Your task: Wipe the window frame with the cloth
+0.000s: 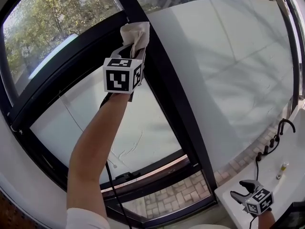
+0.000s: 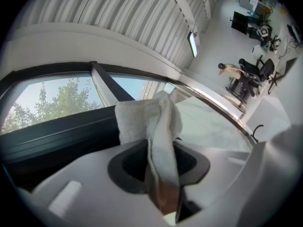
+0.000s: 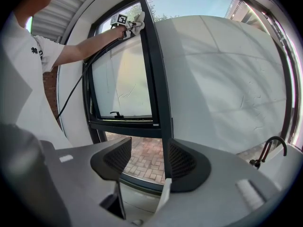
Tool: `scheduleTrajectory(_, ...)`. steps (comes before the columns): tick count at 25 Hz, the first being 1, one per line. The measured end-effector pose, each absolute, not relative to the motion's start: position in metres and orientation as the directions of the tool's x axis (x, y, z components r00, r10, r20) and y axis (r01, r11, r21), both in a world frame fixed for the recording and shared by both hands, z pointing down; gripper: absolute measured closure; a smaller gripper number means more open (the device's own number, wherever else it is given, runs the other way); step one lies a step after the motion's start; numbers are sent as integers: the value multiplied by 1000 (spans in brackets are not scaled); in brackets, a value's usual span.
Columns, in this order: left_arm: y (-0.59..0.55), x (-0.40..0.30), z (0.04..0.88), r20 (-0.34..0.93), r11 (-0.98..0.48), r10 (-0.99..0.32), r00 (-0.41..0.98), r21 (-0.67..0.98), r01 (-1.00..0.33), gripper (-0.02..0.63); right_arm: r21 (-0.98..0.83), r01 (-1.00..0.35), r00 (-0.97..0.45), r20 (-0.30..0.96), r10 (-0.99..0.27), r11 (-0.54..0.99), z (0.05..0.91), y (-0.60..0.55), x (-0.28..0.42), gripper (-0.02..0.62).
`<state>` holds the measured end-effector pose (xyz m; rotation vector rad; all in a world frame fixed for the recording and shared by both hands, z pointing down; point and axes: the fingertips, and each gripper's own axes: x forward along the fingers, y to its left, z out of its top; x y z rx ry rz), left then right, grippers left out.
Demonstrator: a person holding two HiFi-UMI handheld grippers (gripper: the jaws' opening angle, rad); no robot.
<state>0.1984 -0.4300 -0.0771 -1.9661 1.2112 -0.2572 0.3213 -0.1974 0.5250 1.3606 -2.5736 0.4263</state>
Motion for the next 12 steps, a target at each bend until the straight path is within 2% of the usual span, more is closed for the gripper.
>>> scheduleTrajectory(12, -435, 205, 7, -118, -269, -823, 556, -781, -564, 476, -160, -801, -595, 321, -737, 577, 527, -206, 300, 353)
